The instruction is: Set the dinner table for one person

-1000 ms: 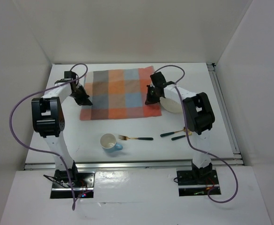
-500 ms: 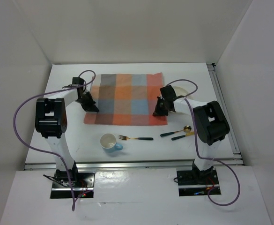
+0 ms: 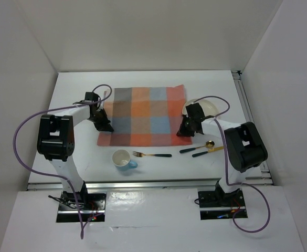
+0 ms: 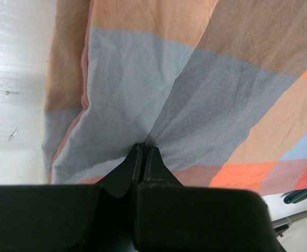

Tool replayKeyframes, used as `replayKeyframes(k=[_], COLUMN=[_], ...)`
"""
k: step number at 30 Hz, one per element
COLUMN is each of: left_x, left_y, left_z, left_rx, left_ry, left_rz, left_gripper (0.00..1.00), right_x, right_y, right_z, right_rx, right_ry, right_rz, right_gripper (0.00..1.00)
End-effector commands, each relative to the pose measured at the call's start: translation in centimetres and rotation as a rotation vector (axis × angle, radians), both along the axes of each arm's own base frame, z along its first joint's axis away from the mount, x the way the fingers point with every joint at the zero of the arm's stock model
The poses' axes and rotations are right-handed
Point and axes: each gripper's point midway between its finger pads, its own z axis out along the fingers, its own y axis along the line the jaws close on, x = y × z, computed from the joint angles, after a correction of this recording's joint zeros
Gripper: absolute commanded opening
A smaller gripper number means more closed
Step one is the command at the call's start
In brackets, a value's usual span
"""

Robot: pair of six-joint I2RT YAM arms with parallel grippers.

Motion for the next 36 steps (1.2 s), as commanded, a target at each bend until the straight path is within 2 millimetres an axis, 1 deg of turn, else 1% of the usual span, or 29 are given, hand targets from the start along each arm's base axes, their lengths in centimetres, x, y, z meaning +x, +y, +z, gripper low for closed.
replayKeyframes(k=[1,3,5,7,8,9,10,11,12,13,14,17,19,21,22,23,24,25,26,27,28,29,30,32,33,34,35,36], left_x=[-2.1,-2.1,-2.1,-0.7,-1.0,0.1,0.3,0.6,0.7,0.7,0.8,0.6,0.8,0.8,1.3,1.2,1.5,2.0,2.4,2.4,2.6,2.5,2.5,2.4,2.3,2.0,1.8,1.4], left_y=[1.0,0.9,1.2,1.3,1.5,1.5,1.7,1.6,1.6,1.6,1.6,1.8,2.1,2.6,2.8,3.1,3.1,3.1,3.1,3.2,3.2,3.1,3.1,2.8,2.7,2.7,2.3,2.3], left_z=[-1.4,-1.4,-1.3,-0.4,-0.4,0.6,0.6,0.9,1.2,1.2,1.8,2.1,3.0,4.0,4.9,5.4,6.4,7.6,8.5,9.8,10.9,11.6,13.3,15.0,15.8,17.2,17.8,18.3], left_rx=[0.072,0.072,0.084,0.092,0.107,0.106,0.116,0.116,0.115,0.115,0.115,0.124,0.140,0.167,0.176,0.193,0.192,0.191,0.190,0.196,0.195,0.189,0.187,0.175,0.166,0.171,0.166,0.166], left_ry=[0.074,0.074,0.077,0.040,0.063,0.037,0.041,0.032,0.022,0.022,0.011,0.015,-0.005,-0.021,-0.040,-0.041,-0.062,-0.090,-0.116,-0.143,-0.168,-0.186,-0.224,-0.271,-0.291,-0.332,-0.352,-0.358], left_rz=[0.000,0.000,0.003,0.008,0.000,0.002,0.005,0.005,0.006,0.006,0.007,0.009,0.017,0.028,0.033,0.040,0.042,0.044,0.047,0.053,0.056,0.046,0.049,0.033,0.031,0.021,-0.002,-0.001], left_gripper=[0.00,0.00,0.00,0.00,0.00,0.00,0.00,0.00,0.00,0.00,0.00,0.00,0.00,0.00,0.00,0.00,0.00,0.00,0.00,0.00,0.00,0.00,0.01,0.19,0.30,0.43,0.54,0.66], right_x=[-5.0,-4.9,-4.8,-4.5,-4.6,-4.0,-4.1,-4.3,-3.9,-4.2,-4.3,-4.0,-3.0,-2.6,-1.7,-1.6,-1.0,-0.2,-0.1,0.5,0.8,1.0,1.3,1.7,2.0,2.2,2.7,3.0], right_y=[-4.0,-3.8,-3.2,-3.0,-2.8,-2.6,-2.4,-2.5,-2.4,-2.5,-2.5,-2.5,-2.2,-2.2,-2.3,-2.6,-3.5,-5.0,-6.2,-8.5,-9.9,-11.0,-13.2,-15.0,-16.5,-17.3,-17.9,-18.0], right_z=[-3.9,-3.6,-2.6,-1.7,-1.6,-0.9,-0.3,-0.4,0.2,0.1,0.4,1.7,3.3,5.4,6.8,8.0,8.8,9.6,10.2,10.2,10.6,10.6,10.6,9.7,9.5,9.4,8.5,8.1], right_rx=[-0.151,-0.140,-0.109,-0.090,-0.079,-0.076,-0.067,-0.074,-0.068,-0.072,-0.071,-0.068,-0.055,-0.051,-0.056,-0.063,-0.076,-0.081,-0.087,-0.098,-0.102,-0.099,-0.108,-0.117,-0.104,-0.099,-0.085,-0.052], right_ry=[0.181,0.174,0.152,0.124,0.127,0.102,0.105,0.111,0.092,0.105,0.102,0.077,0.034,-0.008,-0.049,-0.075,-0.096,-0.119,-0.133,-0.131,-0.142,-0.139,-0.136,-0.113,-0.101,-0.092,-0.075,-0.067], right_rz=[-0.039,-0.036,-0.015,-0.010,-0.004,0.003,0.008,0.016,0.016,0.016,0.016,0.024,0.023,0.016,0.004,-0.007,-0.038,-0.089,-0.123,-0.193,-0.246,-0.285,-0.359,-0.422,-0.475,-0.508,-0.529,-0.527], right_gripper=[0.00,0.00,0.00,0.00,0.00,0.00,0.00,0.00,0.00,0.00,0.00,0.00,0.00,0.00,0.01,0.15,0.28,0.43,0.58,0.78,0.84,0.87,0.88,0.88,0.90,0.90,0.90,0.90])
